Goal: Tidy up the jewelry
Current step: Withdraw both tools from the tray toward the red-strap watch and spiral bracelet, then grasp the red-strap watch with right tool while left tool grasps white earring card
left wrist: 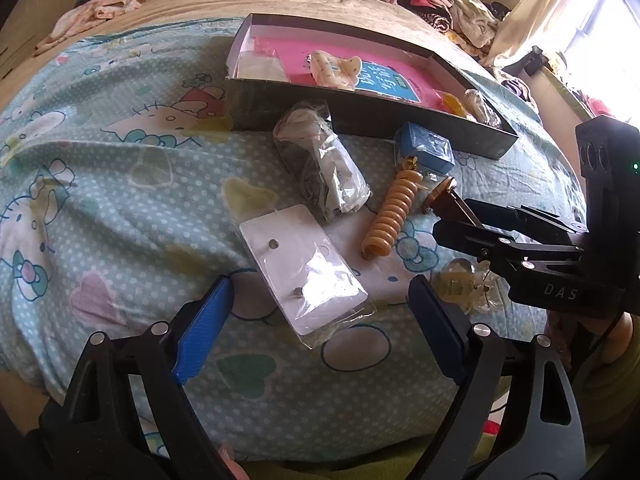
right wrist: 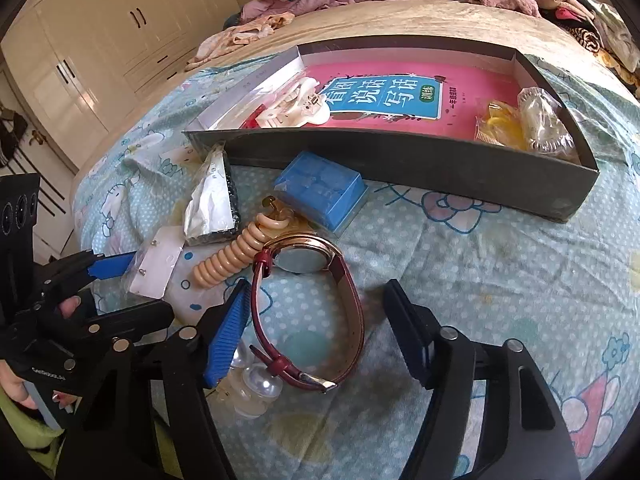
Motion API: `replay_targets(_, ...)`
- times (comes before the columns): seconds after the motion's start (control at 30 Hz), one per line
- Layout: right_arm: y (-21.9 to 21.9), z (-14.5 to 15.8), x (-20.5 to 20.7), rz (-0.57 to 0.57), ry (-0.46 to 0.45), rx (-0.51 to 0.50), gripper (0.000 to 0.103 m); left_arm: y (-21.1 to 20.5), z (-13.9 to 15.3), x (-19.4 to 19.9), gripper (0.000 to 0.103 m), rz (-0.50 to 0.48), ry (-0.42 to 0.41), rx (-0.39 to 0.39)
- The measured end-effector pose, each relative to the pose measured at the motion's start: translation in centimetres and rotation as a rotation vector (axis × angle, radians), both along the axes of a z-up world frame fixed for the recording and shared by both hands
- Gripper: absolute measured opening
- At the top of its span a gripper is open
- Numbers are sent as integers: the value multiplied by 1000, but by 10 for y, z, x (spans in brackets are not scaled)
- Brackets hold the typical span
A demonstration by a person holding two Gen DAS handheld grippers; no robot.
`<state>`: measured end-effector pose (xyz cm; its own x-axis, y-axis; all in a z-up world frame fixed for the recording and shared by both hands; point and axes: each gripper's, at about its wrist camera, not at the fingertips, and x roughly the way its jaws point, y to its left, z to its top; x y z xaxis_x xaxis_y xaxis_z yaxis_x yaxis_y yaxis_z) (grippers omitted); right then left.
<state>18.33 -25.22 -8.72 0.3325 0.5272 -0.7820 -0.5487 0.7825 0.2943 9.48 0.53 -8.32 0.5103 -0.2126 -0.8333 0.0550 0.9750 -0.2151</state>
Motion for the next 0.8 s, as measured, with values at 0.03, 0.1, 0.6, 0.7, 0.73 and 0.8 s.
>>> replay_targets(0.03,0,0,0,4,5,8,57,-1,-1,1,81,-1,0,5)
replay_targets(0.1,0,0,0,10,7,16,50,-3,-2,4,81,0,2,9)
replay_targets(0.6,-13,12,-9,-16,-6,41,44,19,-3,3,34,42,-19,2)
replay_targets(0.7,-15,18,-9,-23,-20,45,44,20,2,-1,33,42,-33,-6)
replay_targets(0.73,-16,21,-10,-25,-26,45,44,21,5,-2,33,43,-39,-11)
replay_targets(0.8,-16,27,-11,-27,-40,49,44,22,11,-4,32,45,-54,-13)
